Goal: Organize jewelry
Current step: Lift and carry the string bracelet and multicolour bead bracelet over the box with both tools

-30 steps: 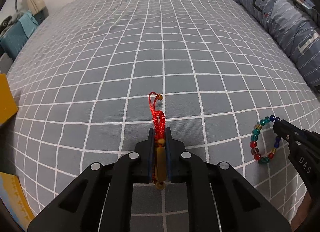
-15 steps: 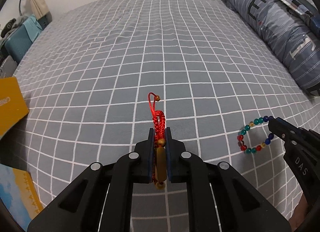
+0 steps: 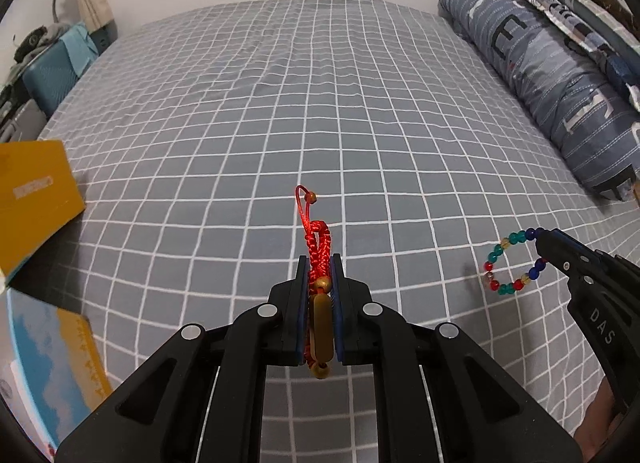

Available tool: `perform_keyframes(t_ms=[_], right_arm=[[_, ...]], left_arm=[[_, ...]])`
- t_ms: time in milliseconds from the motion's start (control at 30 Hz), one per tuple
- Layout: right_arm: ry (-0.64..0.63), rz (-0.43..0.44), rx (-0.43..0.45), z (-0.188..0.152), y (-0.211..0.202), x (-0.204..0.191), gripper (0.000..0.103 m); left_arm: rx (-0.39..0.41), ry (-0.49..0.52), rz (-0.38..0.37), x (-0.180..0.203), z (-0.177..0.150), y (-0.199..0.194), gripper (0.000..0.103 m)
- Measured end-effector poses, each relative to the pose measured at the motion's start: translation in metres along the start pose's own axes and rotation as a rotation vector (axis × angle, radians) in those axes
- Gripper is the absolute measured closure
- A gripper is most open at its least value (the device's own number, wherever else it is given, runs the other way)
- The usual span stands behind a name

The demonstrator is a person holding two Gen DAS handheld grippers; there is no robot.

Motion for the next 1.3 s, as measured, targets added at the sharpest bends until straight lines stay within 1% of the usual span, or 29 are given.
perform_keyframes(t_ms=[233, 467, 567, 667, 967, 1067, 1300], right_arm=[[-0.015, 0.003, 0.023, -0.006, -0.022, -0.007, 0.094], [-0.040, 0.013, 0.063, -0.013, -0.047, -0.029, 0.094], [-0.052, 0.006, 0.079, -0.015, -0.058, -0.040, 0.094], [-0.062, 0.022, 0.088, -0.019, -0.069, -0.053, 0.094], [-0.101, 0.089, 0.128, -0.024, -0.107, -0.107, 0.094], [-0.108, 0.118, 0.140, -0.025, -0.118, -0.125, 0.094], [-0.136, 0.205, 0.160, -0.029, -0.141, -0.188, 0.094]], left_arm=[[0.039, -0.002, -0.009, -0.008, 0.001, -0.032, 0.094], [0.067, -0.016, 0.004, -0.023, -0.006, -0.063, 0.094], [0.073, -0.026, 0.022, -0.034, -0.015, -0.072, 0.094], [0.069, -0.022, 0.049, -0.046, -0.026, -0.080, 0.094], [0.080, -0.043, 0.094, -0.093, -0.047, -0.114, 0.093], [0.101, -0.067, 0.108, -0.114, -0.048, -0.133, 0.093], [0.150, -0.136, 0.161, -0.168, -0.055, -0.181, 0.093]])
Point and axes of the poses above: each gripper's, at about its wrist camera, not at the fingertips, and y roughly the way its jaws point, x to its right, z to its top, the point moved 7 cm from there along y, roughly the way its jaws point, and after that the axes turned 14 degrees about x, right-handed, at the moved point
